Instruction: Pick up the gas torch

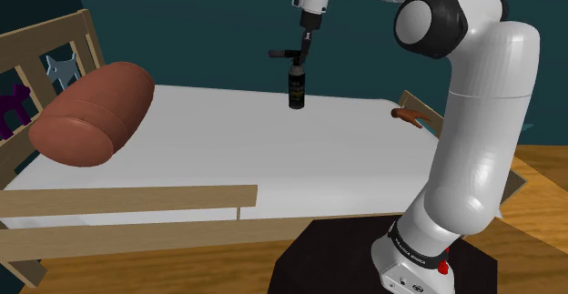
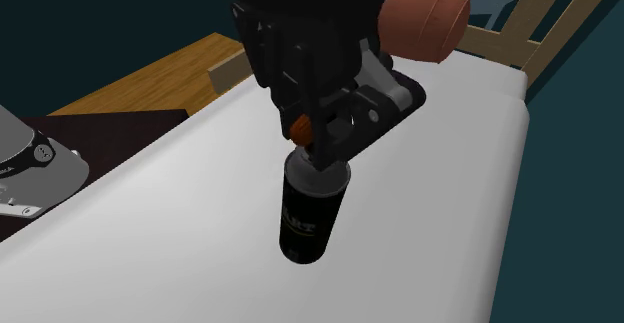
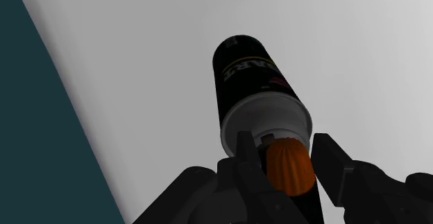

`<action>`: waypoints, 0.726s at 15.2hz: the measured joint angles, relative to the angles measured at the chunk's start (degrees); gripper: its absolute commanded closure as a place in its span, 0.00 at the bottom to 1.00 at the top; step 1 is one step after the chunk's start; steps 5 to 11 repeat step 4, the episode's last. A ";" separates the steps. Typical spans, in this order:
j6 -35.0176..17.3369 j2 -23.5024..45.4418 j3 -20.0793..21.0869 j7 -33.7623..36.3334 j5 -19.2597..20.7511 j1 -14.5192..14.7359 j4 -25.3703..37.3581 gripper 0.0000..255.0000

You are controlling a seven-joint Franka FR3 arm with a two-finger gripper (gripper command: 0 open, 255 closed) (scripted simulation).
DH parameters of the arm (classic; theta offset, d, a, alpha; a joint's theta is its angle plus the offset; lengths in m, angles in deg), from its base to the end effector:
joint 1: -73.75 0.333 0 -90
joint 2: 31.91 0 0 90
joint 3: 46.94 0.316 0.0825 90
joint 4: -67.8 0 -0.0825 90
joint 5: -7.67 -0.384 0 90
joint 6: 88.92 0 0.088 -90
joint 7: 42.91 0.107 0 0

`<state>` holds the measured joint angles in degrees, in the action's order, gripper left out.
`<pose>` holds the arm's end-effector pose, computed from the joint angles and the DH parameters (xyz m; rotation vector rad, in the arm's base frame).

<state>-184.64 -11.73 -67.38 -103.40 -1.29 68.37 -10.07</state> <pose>0.6143 -0.2389 0.5300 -2.9613 -0.9275 -0.0147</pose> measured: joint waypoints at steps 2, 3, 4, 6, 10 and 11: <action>1.57 0.17 -0.02 0.13 -0.03 -0.13 1.74 1.00; 2.21 -0.04 -0.06 0.12 0.03 -0.18 2.18 1.00; 2.74 0.12 -0.05 0.17 -0.02 -0.23 2.88 1.00; 2.74 0.12 -0.05 0.17 -0.02 -0.23 2.88 1.00; 2.74 0.12 -0.05 0.17 -0.02 -0.23 2.88 1.00; 2.74 0.12 -0.05 0.17 -0.02 -0.23 2.88 1.00</action>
